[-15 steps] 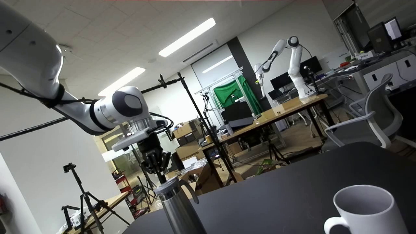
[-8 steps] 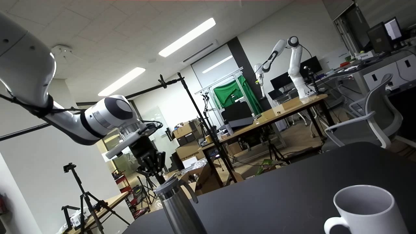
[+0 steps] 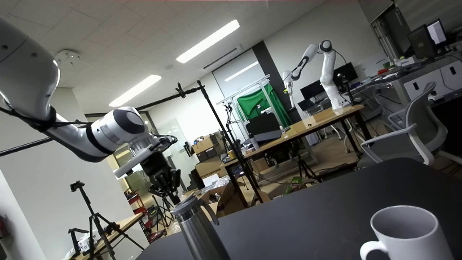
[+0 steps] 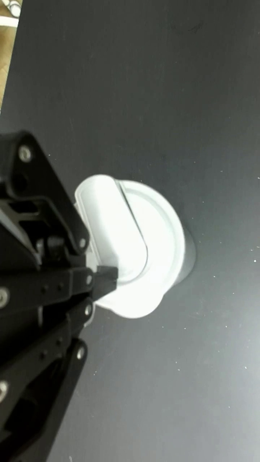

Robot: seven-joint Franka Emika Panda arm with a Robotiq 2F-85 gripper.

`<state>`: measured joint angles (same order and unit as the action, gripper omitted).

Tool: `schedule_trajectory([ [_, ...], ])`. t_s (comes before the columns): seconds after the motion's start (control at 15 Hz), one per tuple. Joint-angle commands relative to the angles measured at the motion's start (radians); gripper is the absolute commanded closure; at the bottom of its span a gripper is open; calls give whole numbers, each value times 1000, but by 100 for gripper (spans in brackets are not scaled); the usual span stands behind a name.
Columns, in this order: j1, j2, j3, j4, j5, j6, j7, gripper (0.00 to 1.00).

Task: Push the lid to open the bottle on the table

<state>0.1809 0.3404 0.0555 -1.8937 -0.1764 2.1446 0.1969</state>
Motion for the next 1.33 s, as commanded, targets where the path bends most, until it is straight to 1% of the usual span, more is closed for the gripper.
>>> schedule_trajectory([
  [0.0, -20, -34, -3, 16, 37, -29, 17, 100],
  [0.33, -53, -115, -10, -8, 74, -35, 3, 100],
  [0.47, -64, -153, -13, -18, 82, -54, 2, 100],
  [0.53, -69, -166, -12, -18, 81, -75, -10, 74],
  [0.6, -72, -182, -14, -22, 77, -93, 0, 72],
  [0.67, -76, -193, -13, -24, 79, -111, -4, 67],
  [0.93, -85, -239, -11, -45, 82, -165, 0, 39],
  [1.27, -88, -275, -8, -53, 75, -240, -10, 7],
])
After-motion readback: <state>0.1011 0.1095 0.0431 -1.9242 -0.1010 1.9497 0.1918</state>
